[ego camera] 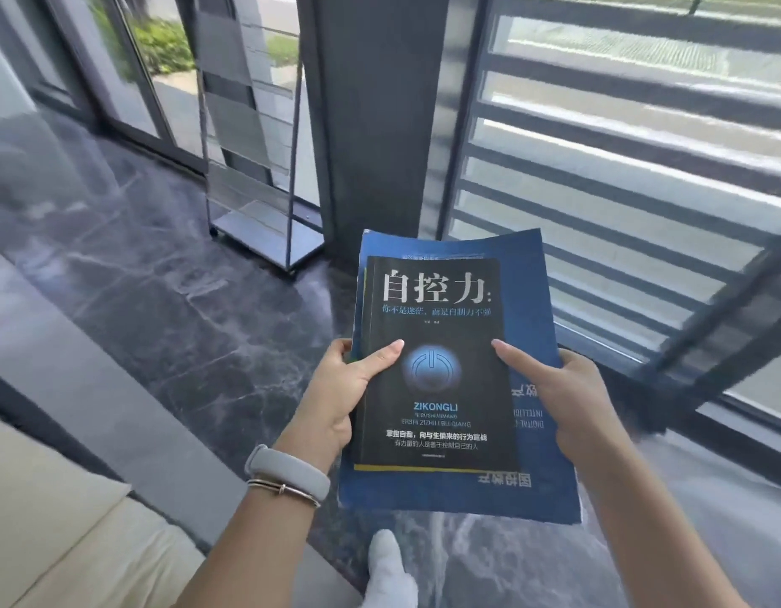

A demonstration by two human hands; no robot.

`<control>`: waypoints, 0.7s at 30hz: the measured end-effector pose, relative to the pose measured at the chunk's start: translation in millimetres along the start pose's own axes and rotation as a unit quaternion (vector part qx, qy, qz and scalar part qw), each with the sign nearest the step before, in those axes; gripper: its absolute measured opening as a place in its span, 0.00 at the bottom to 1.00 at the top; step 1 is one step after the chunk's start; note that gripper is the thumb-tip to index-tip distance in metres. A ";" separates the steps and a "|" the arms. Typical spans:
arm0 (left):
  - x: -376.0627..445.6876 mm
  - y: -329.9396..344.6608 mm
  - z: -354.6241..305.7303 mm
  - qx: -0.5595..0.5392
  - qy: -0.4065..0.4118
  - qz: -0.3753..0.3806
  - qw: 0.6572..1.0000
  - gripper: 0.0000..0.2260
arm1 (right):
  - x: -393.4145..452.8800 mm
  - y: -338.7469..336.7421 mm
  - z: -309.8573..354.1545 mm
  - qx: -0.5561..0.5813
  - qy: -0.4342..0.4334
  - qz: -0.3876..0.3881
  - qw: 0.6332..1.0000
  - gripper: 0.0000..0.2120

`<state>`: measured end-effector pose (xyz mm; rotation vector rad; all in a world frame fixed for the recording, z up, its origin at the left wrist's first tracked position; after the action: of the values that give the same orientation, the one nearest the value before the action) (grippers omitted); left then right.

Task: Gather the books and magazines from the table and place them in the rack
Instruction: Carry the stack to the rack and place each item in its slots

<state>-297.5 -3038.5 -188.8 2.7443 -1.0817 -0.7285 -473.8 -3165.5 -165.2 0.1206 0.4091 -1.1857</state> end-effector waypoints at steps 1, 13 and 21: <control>21.3 -6.0 -12.4 -0.006 0.000 -0.012 1.000 0.15 | 21.4 18.2 13.1 -0.009 -0.004 0.012 1.000 0.20; 234.7 -98.2 -137.6 -0.055 0.007 -0.144 0.988 0.15 | 245.8 250.7 133.5 -0.080 -0.025 0.193 0.978 0.20; 402.2 -150.2 -223.1 -0.131 0.000 -0.203 0.970 0.23 | 398.2 413.4 216.0 -0.123 -0.060 0.272 0.953 0.20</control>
<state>154.1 -3212.1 -191.1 2.7495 -0.3809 -0.8450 83.1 -3422.6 -164.4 -0.0556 0.3810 -0.5890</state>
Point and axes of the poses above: each hand's wrist, its own x-axis towards the middle knuckle, its own y-axis out of the palm, z = x × y, the point moved 4 cm from there along x, towards the middle knuckle, and after that the axes turned 3 degrees about y, right-handed, at the moved point
